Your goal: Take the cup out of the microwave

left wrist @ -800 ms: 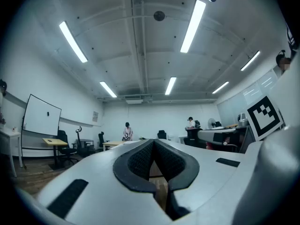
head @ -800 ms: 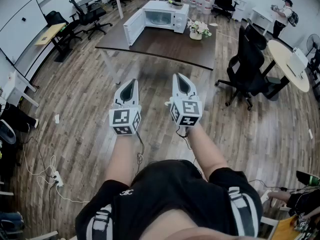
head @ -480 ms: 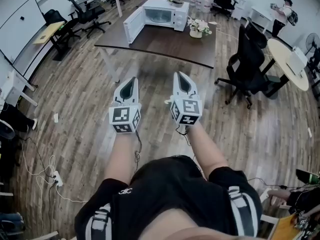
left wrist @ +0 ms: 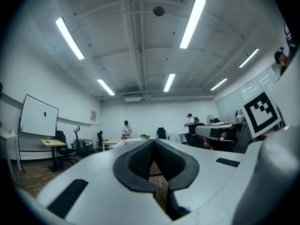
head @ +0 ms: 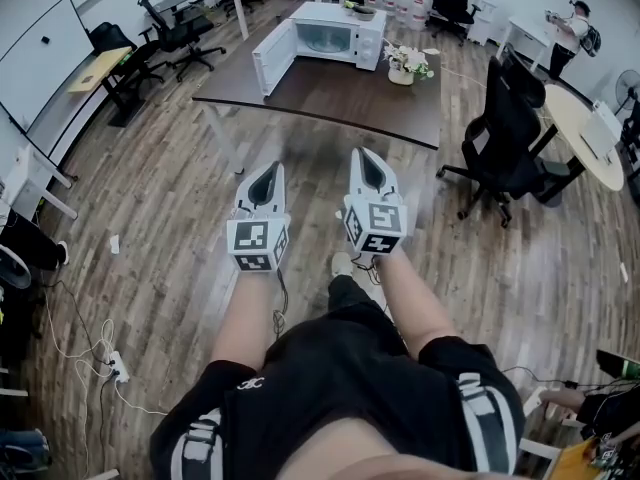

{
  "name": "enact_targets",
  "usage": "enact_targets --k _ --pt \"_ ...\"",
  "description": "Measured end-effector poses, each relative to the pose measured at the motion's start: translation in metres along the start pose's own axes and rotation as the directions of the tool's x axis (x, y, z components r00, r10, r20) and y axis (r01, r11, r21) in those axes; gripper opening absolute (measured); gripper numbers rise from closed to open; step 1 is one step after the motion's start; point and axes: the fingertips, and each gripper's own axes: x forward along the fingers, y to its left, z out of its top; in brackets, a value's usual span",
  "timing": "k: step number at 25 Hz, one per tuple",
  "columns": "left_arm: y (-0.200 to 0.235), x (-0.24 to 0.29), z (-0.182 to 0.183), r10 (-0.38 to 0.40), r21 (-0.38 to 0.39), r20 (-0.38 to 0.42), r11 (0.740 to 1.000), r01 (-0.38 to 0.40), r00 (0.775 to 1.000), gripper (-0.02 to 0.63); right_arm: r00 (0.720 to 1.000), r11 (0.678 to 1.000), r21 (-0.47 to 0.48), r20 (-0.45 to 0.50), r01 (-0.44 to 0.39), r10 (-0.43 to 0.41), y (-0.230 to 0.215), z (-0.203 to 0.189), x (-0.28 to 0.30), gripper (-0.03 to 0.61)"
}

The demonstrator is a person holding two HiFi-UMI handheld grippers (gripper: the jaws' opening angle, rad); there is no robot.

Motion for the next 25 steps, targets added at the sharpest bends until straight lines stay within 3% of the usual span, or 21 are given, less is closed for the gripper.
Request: enact_targets --k 6,18,25 --pt "0.040 0.086 -0.026 -0.003 -0.009 -0.002 1.000 0.003 1.000 -0.003 1.000 1.000 0.002 -0.007 -0.004 0.004 -0.023 -0.029 0.095 0.002" --pt "0.129 0.358 -0.038 -0.013 -0.015 0.003 1.000 0.013 1.000 -0.003 1.000 1.000 0.002 -0.028 -0.014 0.014 -0.123 -0.060 0.365 0.002" --pt "0.151 0.456 -0.044 -0.026 -0.010 -0.009 1.000 0.026 1.000 -0.003 0.999 1.000 0.015 -0.043 -0.009 0.009 -0.165 -0.074 0.459 0.002"
